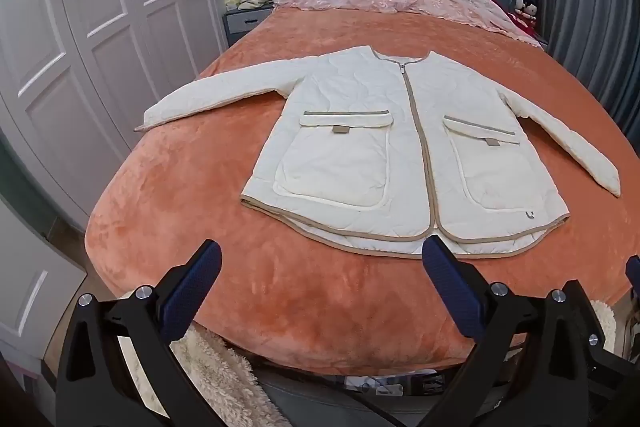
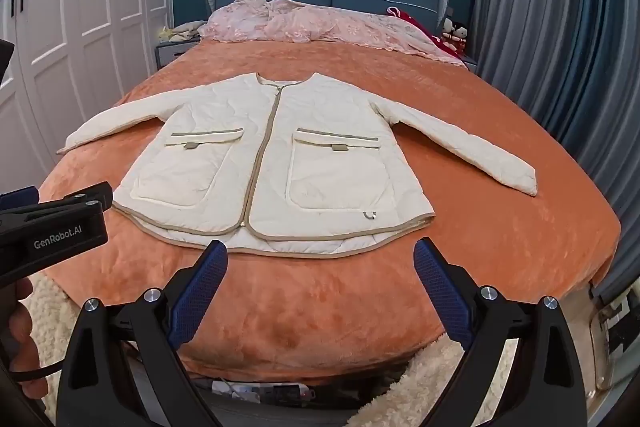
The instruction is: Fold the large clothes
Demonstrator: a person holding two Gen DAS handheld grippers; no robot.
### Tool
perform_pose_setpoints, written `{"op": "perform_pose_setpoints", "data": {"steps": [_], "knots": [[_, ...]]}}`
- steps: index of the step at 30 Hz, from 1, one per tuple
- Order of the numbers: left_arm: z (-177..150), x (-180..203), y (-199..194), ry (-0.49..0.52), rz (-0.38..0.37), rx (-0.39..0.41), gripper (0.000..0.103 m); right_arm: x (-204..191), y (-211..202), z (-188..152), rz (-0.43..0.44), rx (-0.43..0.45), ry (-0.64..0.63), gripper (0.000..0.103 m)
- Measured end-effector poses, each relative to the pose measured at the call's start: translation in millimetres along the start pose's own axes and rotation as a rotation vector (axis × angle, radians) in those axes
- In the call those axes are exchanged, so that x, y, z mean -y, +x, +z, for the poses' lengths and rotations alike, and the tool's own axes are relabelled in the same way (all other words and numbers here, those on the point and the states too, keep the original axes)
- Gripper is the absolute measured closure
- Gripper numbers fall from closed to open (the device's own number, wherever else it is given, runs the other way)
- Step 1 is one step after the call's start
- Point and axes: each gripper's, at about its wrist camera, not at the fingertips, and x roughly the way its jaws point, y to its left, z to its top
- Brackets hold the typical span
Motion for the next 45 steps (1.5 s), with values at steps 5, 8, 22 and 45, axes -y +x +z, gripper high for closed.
{"op": "perform_pose_setpoints", "data": {"steps": [5,8,22,45], "knots": [[2,-3,-4,-0.01,-0.001,0.014,0.005,0,1,0,0.003,-0.002,0.005,0.011],[3,-3,-7,-0.011,-0.005,0.016,0.005,0,0,1,-0.002,0.001,0.007,0.011],[4,-3,-5,-0.008,0.008,0.018,0.005,2,-1,0,-0.02,0.007,0.014,0.011],[4,-4,-11,-0.011,0.008,0.029,0.005,3,-7,2,-0.023,0.035,0.007,0.011]]}}
